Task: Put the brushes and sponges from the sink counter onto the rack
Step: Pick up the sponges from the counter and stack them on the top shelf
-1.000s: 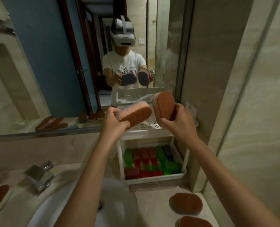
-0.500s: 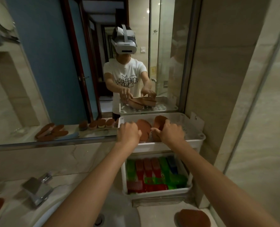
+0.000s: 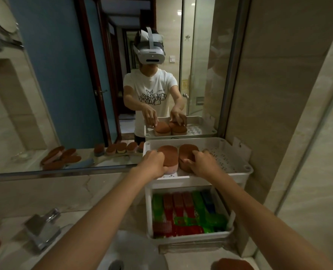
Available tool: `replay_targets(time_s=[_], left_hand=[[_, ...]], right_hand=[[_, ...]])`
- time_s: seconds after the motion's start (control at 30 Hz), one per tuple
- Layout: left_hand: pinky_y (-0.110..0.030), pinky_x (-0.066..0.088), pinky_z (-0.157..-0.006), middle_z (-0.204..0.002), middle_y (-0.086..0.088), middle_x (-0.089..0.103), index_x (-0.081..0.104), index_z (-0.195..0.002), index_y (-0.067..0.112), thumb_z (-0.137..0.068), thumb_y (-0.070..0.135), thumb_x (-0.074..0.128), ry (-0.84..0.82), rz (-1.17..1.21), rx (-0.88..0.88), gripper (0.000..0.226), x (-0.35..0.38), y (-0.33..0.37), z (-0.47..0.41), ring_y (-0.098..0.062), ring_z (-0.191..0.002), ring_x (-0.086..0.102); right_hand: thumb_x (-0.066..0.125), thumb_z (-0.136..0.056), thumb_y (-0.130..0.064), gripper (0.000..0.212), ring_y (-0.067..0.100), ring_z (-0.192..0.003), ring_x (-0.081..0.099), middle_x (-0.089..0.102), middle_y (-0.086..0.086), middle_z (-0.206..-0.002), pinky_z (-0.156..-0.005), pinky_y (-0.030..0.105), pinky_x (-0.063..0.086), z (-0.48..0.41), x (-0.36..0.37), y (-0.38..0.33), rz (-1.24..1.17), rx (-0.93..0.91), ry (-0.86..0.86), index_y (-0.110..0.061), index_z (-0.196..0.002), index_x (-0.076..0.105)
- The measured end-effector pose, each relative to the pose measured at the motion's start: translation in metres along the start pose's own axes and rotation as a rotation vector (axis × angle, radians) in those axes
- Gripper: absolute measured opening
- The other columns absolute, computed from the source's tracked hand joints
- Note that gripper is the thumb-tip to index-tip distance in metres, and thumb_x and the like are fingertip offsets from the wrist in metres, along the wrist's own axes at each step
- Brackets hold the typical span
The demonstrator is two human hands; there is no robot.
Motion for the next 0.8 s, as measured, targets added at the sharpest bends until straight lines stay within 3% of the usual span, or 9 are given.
replay_targets(time_s=[0.2,0.47,0.8], left_hand=[[-0.037,0.029,-0.108,-0.142,-0.016,0.033,0.055,-0.124,0.000,-0.092,0.032,0.051,0.138,-0.047,-0.060,0.045,-0.002,-0.001,-0.011,-0.030,-0.134,0.026],[-0.036,0.029,-0.108,-0.147,-0.014,0.032,0.047,-0.131,0.006,-0.091,0.029,0.052,0.239,0.060,-0.091,0.047,0.008,-0.010,-0.016,-0.030,-0.132,0.031],[-0.037,0.032,-0.107,-0.144,-0.016,0.034,0.052,-0.126,0.004,-0.089,0.041,0.054,0.166,0.199,-0.129,0.053,0.007,-0.015,-0.014,-0.032,-0.132,0.032]], right_hand=[[0.048,-0.094,-0.038,0.046,0.031,-0.116,0.052,0.056,0.016,-0.127,-0.096,0.041,0.046,-0.017,0.006,-0.015,-0.026,-0.083,0.011,-0.016,-0.134,0.047],[0.051,-0.093,-0.033,0.044,0.028,-0.108,0.058,0.059,0.014,-0.125,-0.092,0.037,0.048,-0.024,0.008,-0.012,-0.059,-0.156,0.018,-0.023,-0.136,0.047],[0.048,-0.094,-0.034,0.052,0.029,-0.117,0.051,0.048,0.015,-0.133,-0.098,0.038,0.043,-0.017,0.009,-0.018,-0.004,-0.213,-0.079,-0.026,-0.144,0.034]])
Point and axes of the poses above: each hand's wrist, its own z-axis away from the middle knuckle, its own x-axis out of the palm, y = z × x, the point moved 6 cm from there along -z, towards the middle knuckle
